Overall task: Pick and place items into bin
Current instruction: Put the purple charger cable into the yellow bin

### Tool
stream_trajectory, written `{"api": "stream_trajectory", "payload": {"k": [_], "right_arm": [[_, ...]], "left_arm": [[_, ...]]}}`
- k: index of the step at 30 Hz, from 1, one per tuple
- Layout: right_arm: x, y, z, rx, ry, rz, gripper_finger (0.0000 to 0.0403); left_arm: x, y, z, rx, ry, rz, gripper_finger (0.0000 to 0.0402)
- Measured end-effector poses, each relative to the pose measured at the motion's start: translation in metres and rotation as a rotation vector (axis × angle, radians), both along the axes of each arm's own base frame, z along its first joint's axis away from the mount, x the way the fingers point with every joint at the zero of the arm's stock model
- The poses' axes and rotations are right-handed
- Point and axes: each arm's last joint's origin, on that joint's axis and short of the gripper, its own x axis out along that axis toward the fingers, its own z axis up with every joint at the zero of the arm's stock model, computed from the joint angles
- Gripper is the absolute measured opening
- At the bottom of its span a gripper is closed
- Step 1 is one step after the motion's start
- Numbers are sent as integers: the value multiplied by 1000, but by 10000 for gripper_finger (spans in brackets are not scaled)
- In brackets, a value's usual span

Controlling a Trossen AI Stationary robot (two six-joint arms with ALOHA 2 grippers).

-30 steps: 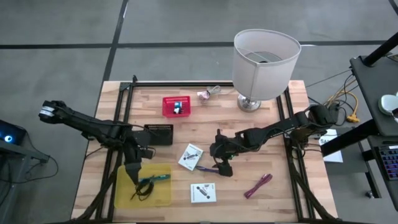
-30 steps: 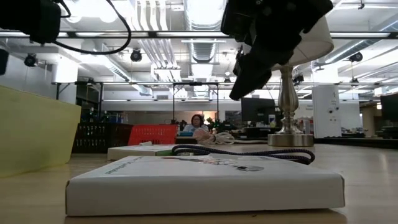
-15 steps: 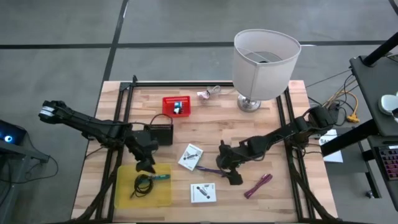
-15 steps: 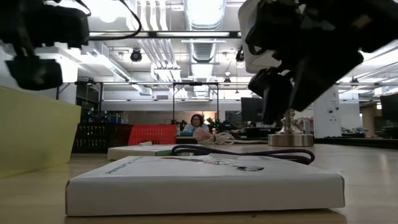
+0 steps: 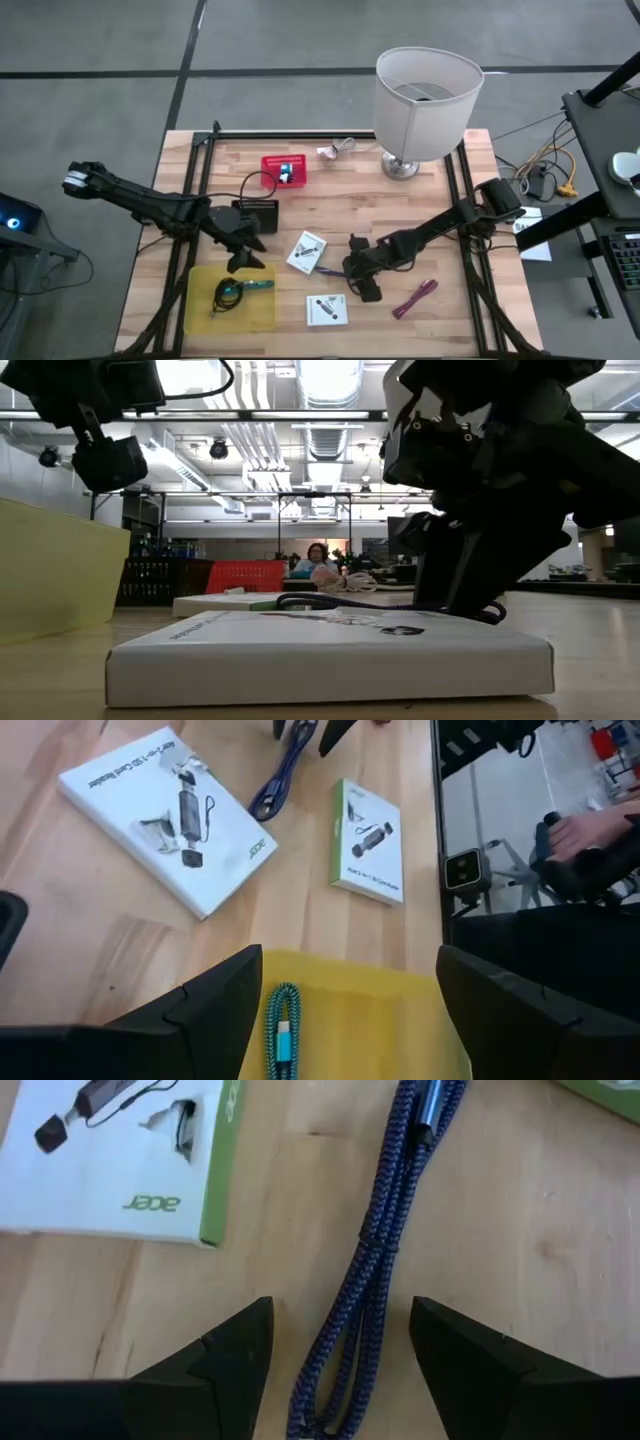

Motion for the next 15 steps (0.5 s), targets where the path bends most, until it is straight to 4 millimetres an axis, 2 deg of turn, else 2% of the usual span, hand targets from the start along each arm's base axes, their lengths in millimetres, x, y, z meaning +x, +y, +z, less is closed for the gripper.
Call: {"api": "stream_trajectory", "payload": {"k": [3,6,9,13,15], "right_arm": [[1,0,-2,2,11,-24,219],[0,-1,-1,-23,4,-32,191],[-1,-2,-1,-39,10,-24,136],[-2,-3,-3,-58,30,-25,42],[-3,-3,-3,-56,41,-32,21]], "left_arm": [[1,0,0,0,0,0,281],[2,0,-1,-1,-2,0,281],[2,0,-1,-1,1,1,281],[2,0,-2,0,6,1,281],[2,-1,-2,1,8,1,281]]}}
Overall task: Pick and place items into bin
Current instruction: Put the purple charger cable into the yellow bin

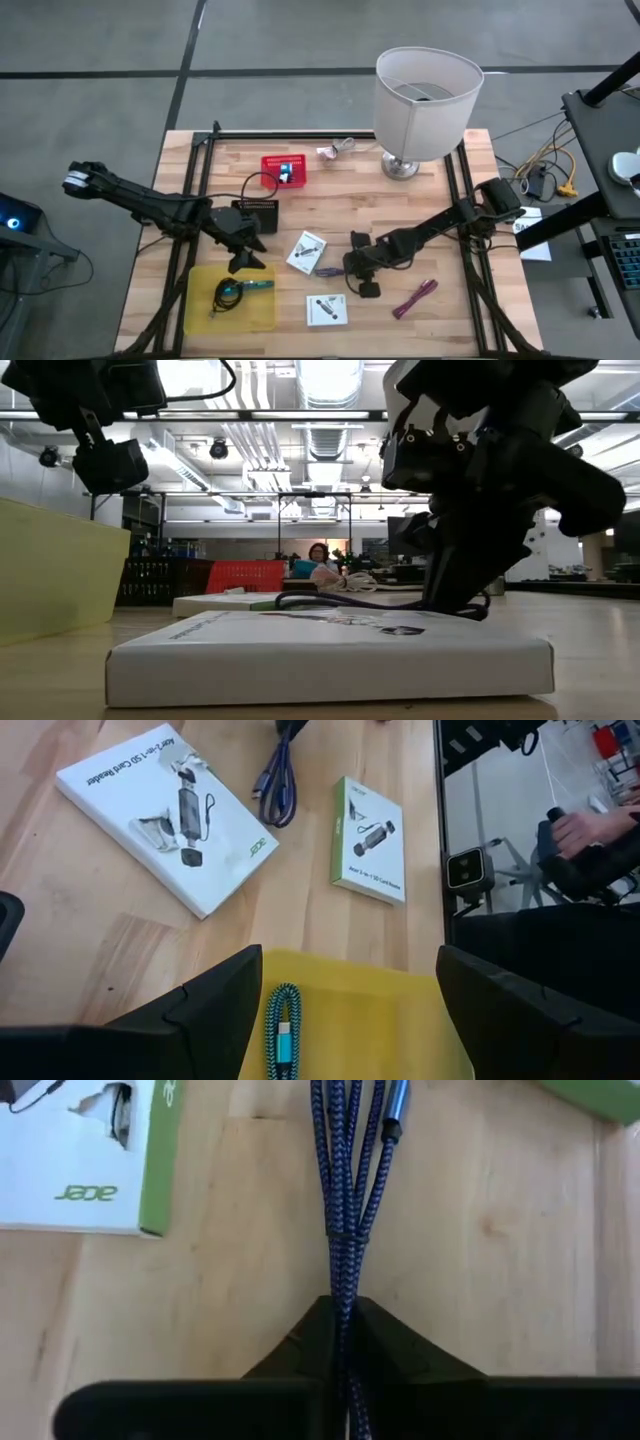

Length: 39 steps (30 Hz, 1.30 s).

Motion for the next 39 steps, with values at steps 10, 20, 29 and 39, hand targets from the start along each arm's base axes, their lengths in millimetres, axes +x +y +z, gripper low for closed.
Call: {"api": "stream_trajectory", "payload": {"k": [10,20,29,39], "right_arm": [[7,-1,55,114,-234,-71,11],[22,-26,130,171,-772,-205,10],[32,-39,141,189,-888,-247,11],[34,-42,146,192,-906,-254,12]], "left_arm": [[4,-1,11,-5,-128,-12,281],[18,4,41,252,-544,152,281],[29,6,67,380,-875,300,281],[46,4,58,397,-896,324,264]]}}
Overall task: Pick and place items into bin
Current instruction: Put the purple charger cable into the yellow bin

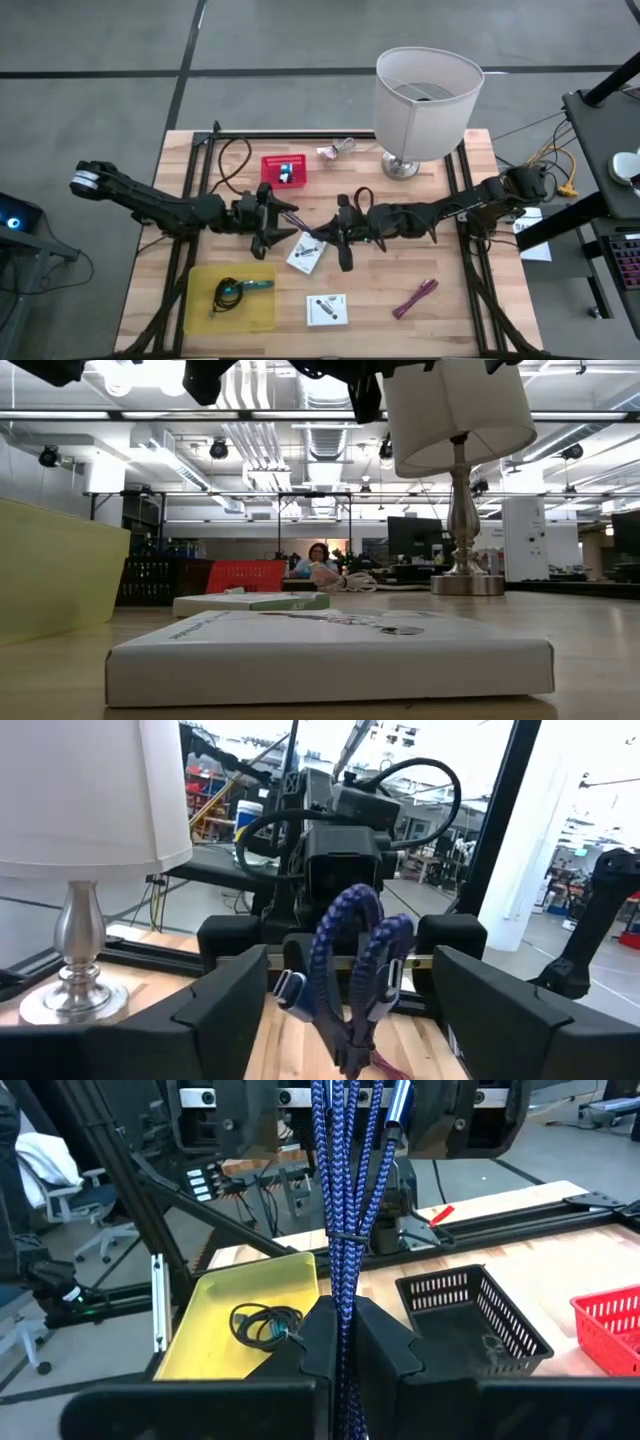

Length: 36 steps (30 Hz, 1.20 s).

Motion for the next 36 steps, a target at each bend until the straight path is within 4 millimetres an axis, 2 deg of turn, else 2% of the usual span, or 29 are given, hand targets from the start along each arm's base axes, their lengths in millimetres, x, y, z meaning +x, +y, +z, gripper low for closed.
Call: {"api": "stream_trajectory", "payload": {"k": [6,15,19,24,30,36], "right_arm": [[0,0,1,3,-12,0,12],[0,0,6,11,-52,-3,13],[0,1,4,15,-26,55,26],[-2,5,-2,43,47,154,90],[-7,4,-17,40,218,153,180],[-13,2,-29,46,363,134,231]], "left_arm": [[4,0,-4,-1,10,5,186],[3,7,-1,-72,-4,0,24],[3,7,-1,-75,2,-24,19],[-4,8,4,-72,-3,-51,11],[-18,10,4,-135,102,-101,6],[-39,7,-3,-290,309,-308,5]]}}
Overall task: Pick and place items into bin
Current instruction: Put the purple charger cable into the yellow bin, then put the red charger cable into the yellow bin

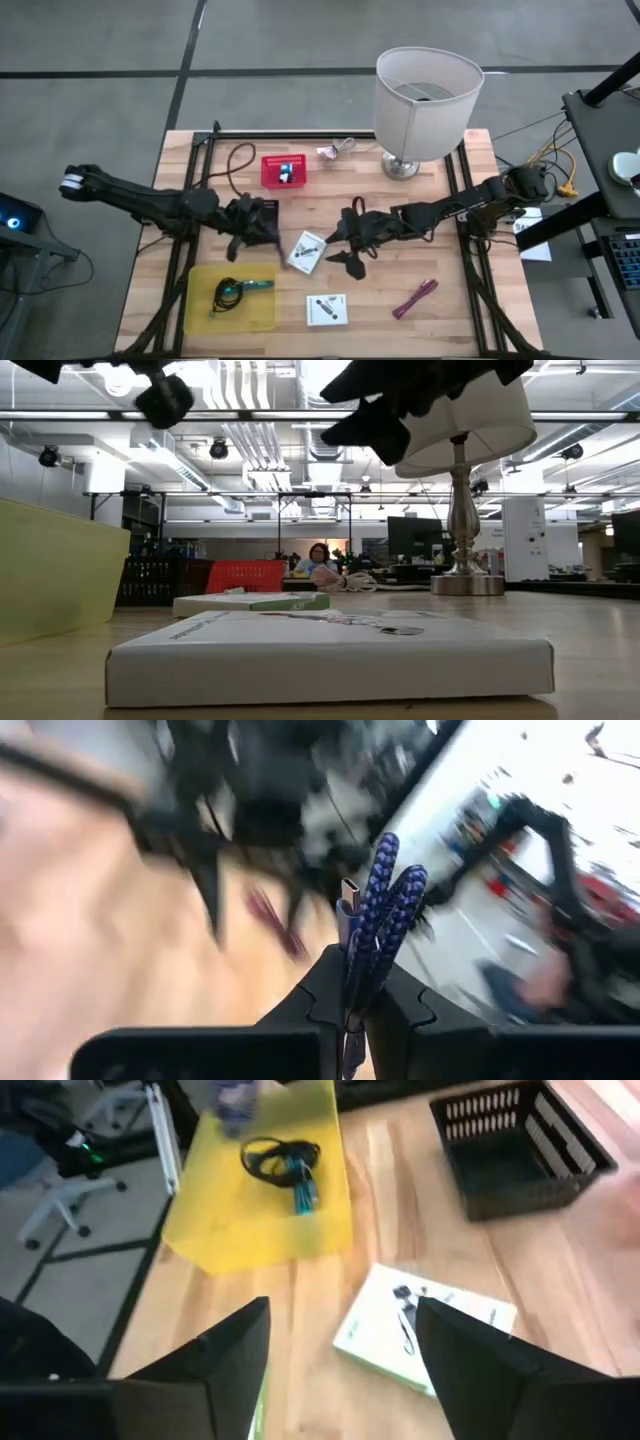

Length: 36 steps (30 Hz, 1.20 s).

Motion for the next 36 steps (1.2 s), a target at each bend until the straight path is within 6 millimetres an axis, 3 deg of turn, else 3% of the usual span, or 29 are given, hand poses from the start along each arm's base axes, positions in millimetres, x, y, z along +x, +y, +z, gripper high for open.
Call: {"api": "stream_trajectory", "payload": {"k": [6,10,17,22,27,32,36], "right_arm": [[-3,-1,-5,-14,63,-4,253],[-4,-1,-7,-19,85,-4,255],[-5,-1,-9,-23,102,-4,249],[-7,-2,-11,-28,126,-4,256],[-8,-2,-12,-30,149,0,267],[-14,2,-17,49,237,133,274],[-24,5,-25,101,375,220,271]], "left_arm": [[-19,-9,-18,-230,344,-284,5],[-30,-15,-35,-296,614,-378,5],[-34,-20,-48,-369,816,-474,26],[-32,-22,-51,-410,872,-531,77],[-29,-24,-56,-410,901,-544,158],[-27,-25,-58,-417,924,-593,236],[-27,-27,-59,-442,953,-656,275]]}}
